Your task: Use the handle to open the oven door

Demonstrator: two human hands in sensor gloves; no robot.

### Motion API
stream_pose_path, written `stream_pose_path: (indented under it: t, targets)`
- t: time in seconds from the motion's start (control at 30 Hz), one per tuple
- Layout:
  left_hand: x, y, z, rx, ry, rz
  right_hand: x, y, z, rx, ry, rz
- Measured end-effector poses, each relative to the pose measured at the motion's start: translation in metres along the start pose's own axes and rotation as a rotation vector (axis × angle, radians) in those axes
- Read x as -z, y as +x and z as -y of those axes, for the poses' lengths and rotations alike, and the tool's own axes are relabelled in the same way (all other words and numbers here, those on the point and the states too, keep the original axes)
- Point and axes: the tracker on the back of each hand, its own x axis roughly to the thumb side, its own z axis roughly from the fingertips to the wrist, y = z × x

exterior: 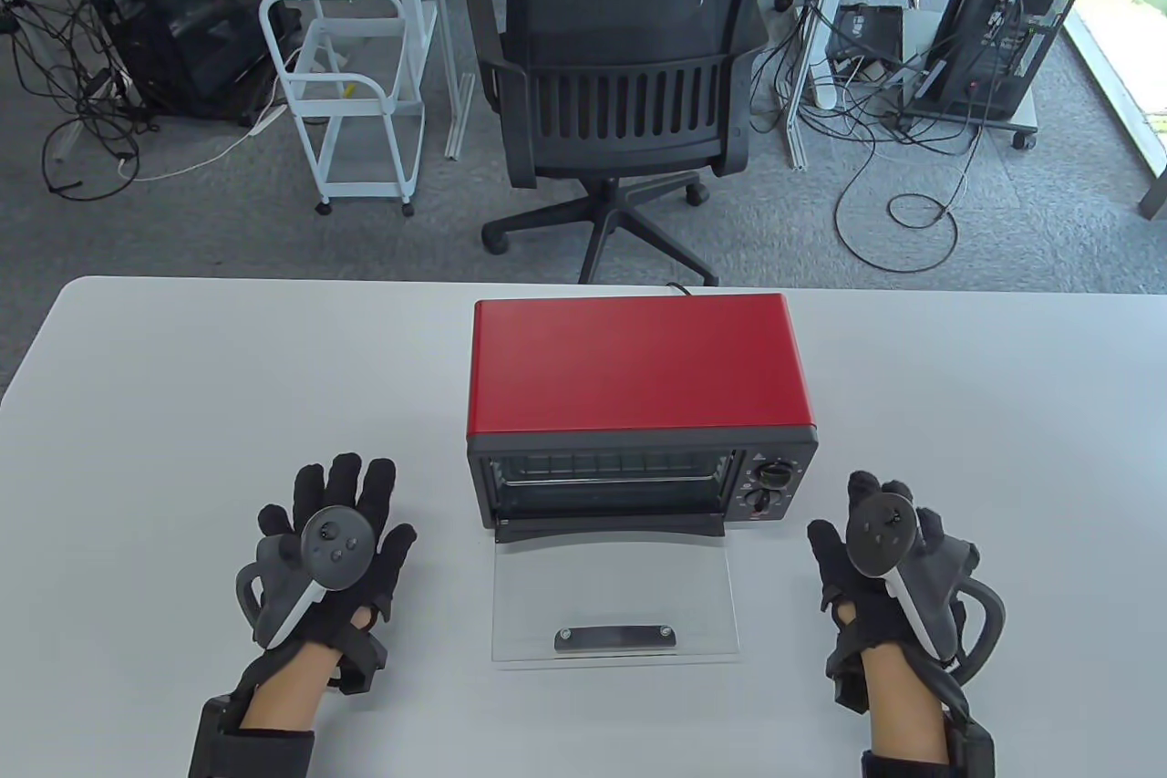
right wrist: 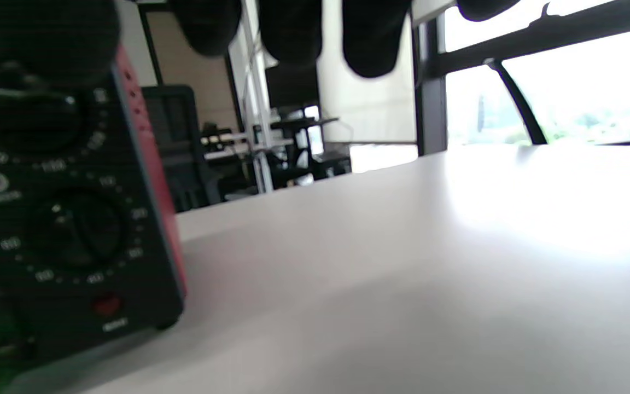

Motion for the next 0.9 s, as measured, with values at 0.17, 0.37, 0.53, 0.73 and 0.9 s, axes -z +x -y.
stream_pose_path:
  t: [0.17, 0.37, 0.53, 0.73, 0.9]
  targets:
    - [-0.001, -0.002, -0.006, -0.009, 0.035, -0.014, 0.005, 0.007, -0.035, -0.063, -0.056, 0.043]
    - [-0.001, -0.002, -0.005, 0.041, 0.076, -0.015, 0.004, 0.013, -0.068, -0.210, 0.059, 0.126]
    - [-0.003, -0.004, -0.007, 0.085, 0.149, -0.028, 0.004, 0.013, -0.074, -0.212, 0.062, 0.132]
    - [0.001, -0.010, 0.001, 0.110, 0.108, -0.047, 0.006, 0.006, -0.077, -0.206, 0.078, 0.111]
    - [0.003, -0.015, 0.004, 0.086, 0.078, -0.056, 0.005, 0.007, -0.080, -0.227, 0.087, 0.117]
